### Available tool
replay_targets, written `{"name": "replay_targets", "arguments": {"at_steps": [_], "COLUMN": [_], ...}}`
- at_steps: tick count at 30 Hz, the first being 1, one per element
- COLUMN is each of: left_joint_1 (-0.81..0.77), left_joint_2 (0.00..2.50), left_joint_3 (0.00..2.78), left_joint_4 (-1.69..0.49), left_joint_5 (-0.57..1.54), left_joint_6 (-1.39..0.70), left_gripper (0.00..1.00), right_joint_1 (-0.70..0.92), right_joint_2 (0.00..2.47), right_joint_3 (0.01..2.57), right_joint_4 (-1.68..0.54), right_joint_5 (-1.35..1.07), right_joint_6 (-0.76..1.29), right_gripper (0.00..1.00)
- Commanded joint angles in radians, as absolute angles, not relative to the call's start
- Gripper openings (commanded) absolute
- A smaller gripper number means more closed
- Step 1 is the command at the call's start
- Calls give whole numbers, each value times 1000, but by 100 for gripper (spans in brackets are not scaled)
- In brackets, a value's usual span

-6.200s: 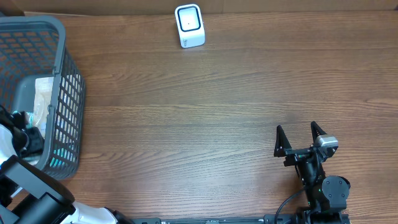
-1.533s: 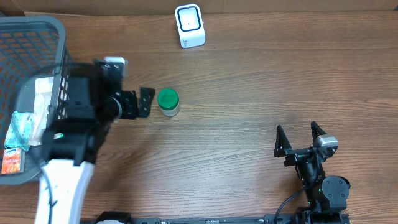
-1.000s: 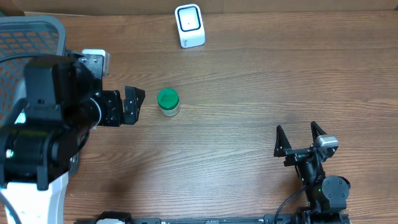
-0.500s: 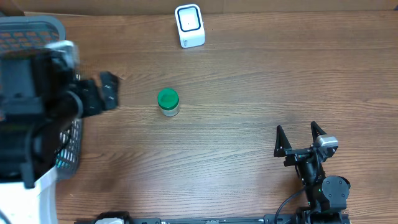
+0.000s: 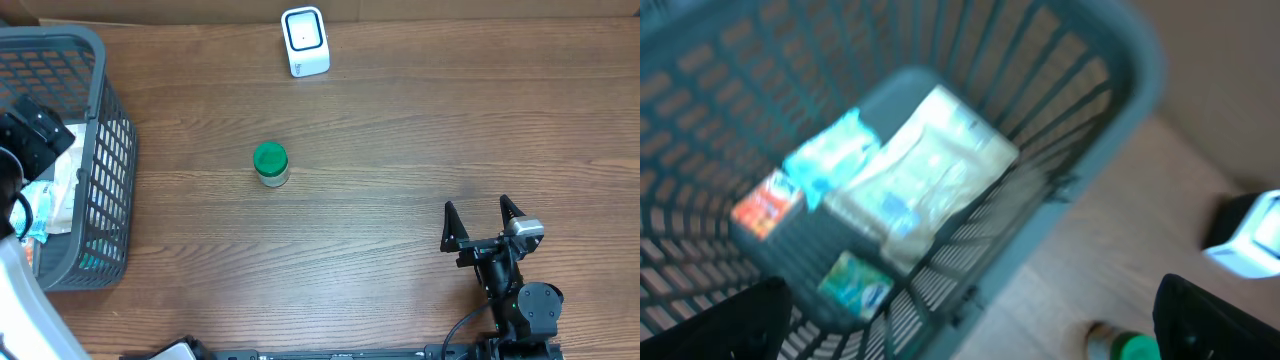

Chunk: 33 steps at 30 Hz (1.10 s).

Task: Scan the item barcode
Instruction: 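Open the left gripper and withdraw it back toward the basket, then lower the left gripper into the basket toward the kraft paper pouch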

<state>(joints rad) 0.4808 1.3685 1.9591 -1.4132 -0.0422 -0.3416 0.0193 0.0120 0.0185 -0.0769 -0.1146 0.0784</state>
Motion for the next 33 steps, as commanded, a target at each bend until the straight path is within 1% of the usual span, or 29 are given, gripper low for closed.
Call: {"name": "replay_targets", "arguments": {"at_steps": [1, 15, 22, 33], "left_joint_1": [507, 538, 536, 536], "left_joint_2": [1468, 1504, 1504, 1504], "left_joint_3": [1966, 1966, 1966, 1966], "left_joint_4": [-1455, -1469, -1491, -1503], "left_joint_5": [-53, -69, -34, 23], "left_joint_6": [-382, -382, -382, -382], "left_gripper": [97, 96, 96, 93], "right_joint_1": [13, 13, 13, 13], "right_joint_2": [5, 5, 5, 5], "right_joint_3": [8, 8, 8, 8], "right_joint_4": [-72, -72, -72, -72], "right_joint_5": [-103, -103, -103, -103], "right_joint_6": [78, 78, 78, 78], "right_gripper": [100, 100, 100, 100]}}
